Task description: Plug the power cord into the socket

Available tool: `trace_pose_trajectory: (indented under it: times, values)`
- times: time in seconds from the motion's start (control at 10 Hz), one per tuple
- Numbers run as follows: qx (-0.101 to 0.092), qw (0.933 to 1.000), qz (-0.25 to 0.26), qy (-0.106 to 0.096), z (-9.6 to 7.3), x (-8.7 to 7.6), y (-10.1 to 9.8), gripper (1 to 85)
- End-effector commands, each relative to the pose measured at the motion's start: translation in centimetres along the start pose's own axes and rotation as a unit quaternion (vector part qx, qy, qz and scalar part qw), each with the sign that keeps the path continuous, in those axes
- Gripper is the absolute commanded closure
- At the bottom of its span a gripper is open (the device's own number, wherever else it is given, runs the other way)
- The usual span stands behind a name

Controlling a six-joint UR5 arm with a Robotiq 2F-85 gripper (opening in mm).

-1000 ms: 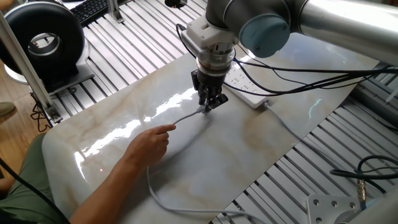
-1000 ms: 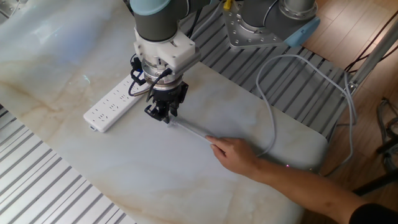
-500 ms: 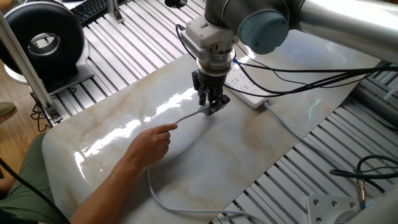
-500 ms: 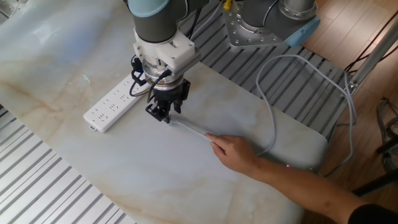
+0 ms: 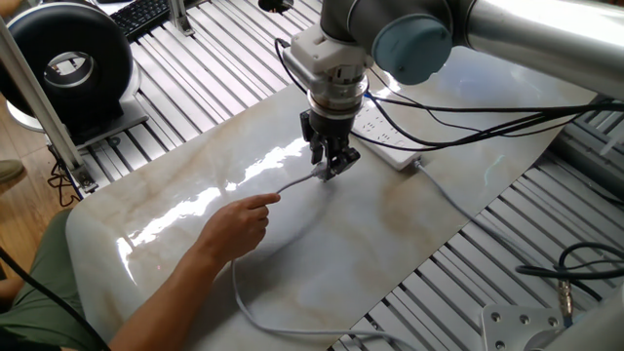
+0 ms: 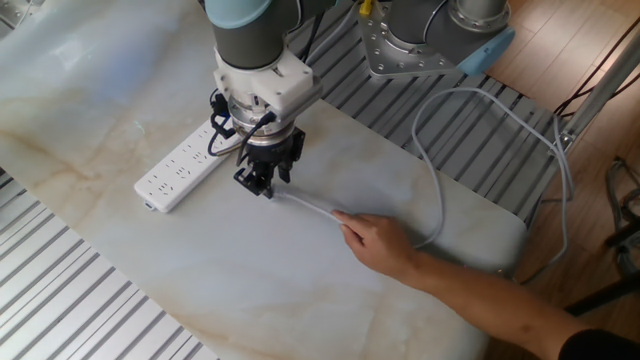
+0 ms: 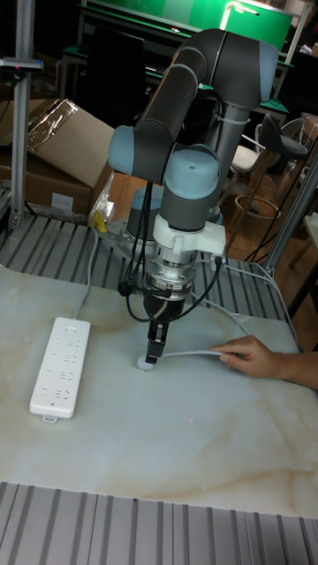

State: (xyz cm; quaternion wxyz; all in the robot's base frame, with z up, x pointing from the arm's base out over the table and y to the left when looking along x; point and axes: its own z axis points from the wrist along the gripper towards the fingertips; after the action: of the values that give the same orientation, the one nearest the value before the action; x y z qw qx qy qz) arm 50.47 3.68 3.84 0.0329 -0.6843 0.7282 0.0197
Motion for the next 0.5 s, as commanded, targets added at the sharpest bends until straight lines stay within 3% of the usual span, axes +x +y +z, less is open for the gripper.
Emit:
trace_pose_trajectory:
  times: [0.0, 0.4]
  values:
    - [0.005, 1.0000, -0.002, -0.005, 0.43, -0.19, -0.52, 43.3]
    - [0.001, 1.0000, 0.004, -0.004, 0.44, -0.07, -0.25, 45.0]
